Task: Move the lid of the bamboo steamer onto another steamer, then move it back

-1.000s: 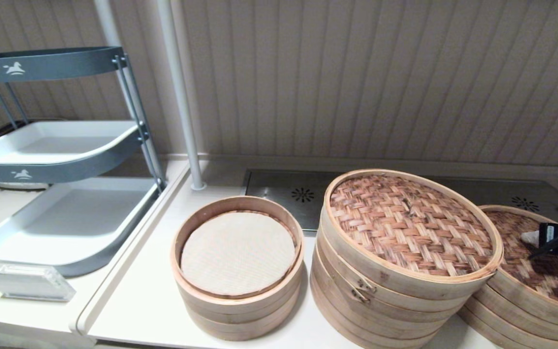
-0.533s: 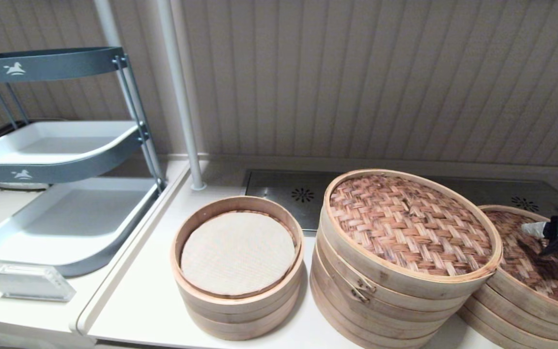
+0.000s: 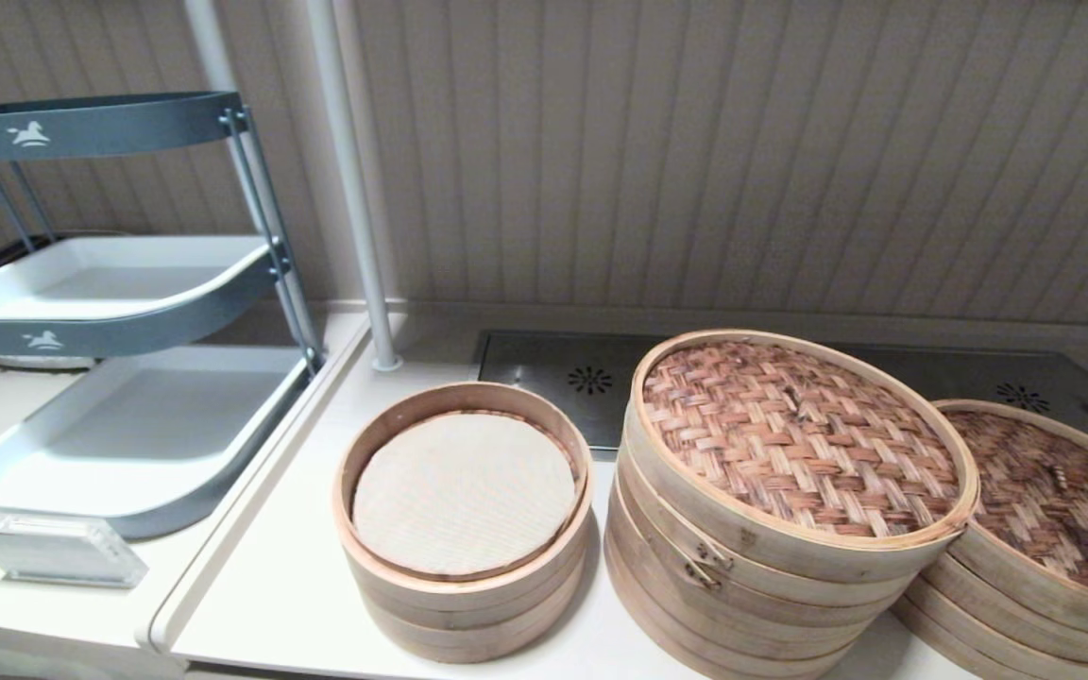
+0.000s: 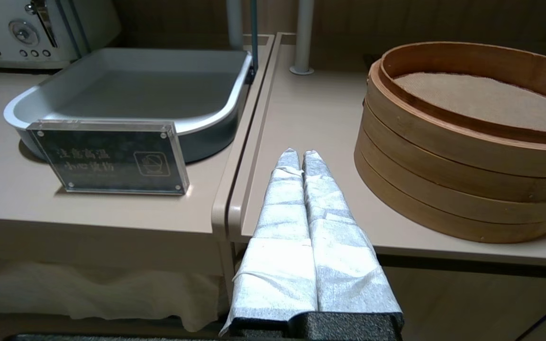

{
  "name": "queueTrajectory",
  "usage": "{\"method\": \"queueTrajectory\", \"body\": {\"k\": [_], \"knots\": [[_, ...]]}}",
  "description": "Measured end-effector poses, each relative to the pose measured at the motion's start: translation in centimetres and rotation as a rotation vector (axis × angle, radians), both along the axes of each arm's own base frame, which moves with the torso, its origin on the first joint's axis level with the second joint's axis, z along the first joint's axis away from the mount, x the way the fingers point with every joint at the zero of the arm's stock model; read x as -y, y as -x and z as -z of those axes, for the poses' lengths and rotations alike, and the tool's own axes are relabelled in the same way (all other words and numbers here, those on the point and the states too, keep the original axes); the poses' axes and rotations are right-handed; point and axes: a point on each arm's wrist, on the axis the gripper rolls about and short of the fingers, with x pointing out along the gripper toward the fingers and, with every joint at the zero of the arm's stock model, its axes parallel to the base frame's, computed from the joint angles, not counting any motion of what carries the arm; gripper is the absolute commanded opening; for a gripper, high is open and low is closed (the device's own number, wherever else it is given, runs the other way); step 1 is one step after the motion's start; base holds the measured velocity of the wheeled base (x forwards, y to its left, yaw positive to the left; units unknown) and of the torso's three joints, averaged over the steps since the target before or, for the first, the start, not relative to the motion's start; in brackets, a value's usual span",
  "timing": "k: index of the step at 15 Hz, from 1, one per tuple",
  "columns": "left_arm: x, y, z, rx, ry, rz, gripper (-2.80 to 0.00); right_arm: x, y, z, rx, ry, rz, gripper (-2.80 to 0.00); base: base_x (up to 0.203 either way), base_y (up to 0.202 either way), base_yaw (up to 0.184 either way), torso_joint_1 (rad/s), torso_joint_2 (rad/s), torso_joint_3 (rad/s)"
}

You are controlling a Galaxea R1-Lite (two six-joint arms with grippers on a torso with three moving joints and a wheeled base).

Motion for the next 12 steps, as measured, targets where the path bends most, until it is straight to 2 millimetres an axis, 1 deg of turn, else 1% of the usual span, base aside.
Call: {"method": "queueTrajectory", "body": {"k": [2, 5, 7, 10, 12], "knots": [[0.0, 0.0, 0.0, 0.000, 0.000, 0.000, -2.80, -1.4, 2.2, -1.3, 0.018, -0.042, -0.056, -2.80, 0.000, 0.000, 0.000, 0.000, 0.00, 0.000], [0.0, 0.0, 0.0, 0.000, 0.000, -0.001, -2.80, -3.5, 5.7, -3.5, 0.052, -0.049, -0.097, -2.80, 0.000, 0.000, 0.000, 0.000, 0.00, 0.000], [0.0, 0.0, 0.0, 0.000, 0.000, 0.000, -2.80, -4.8, 7.9, -4.6, 0.072, -0.046, -0.112, -2.80, 0.000, 0.000, 0.000, 0.000, 0.00, 0.000], [0.0, 0.0, 0.0, 0.000, 0.000, -0.001, -2.80, -6.5, 10.7, -5.9, 0.105, -0.076, -0.162, -2.80, 0.000, 0.000, 0.000, 0.000, 0.00, 0.000], [0.0, 0.0, 0.0, 0.000, 0.000, 0.000, -2.80, -7.7, 12.5, -6.4, 0.126, -0.113, -0.205, -2.80, 0.000, 0.000, 0.000, 0.000, 0.00, 0.000]]}}
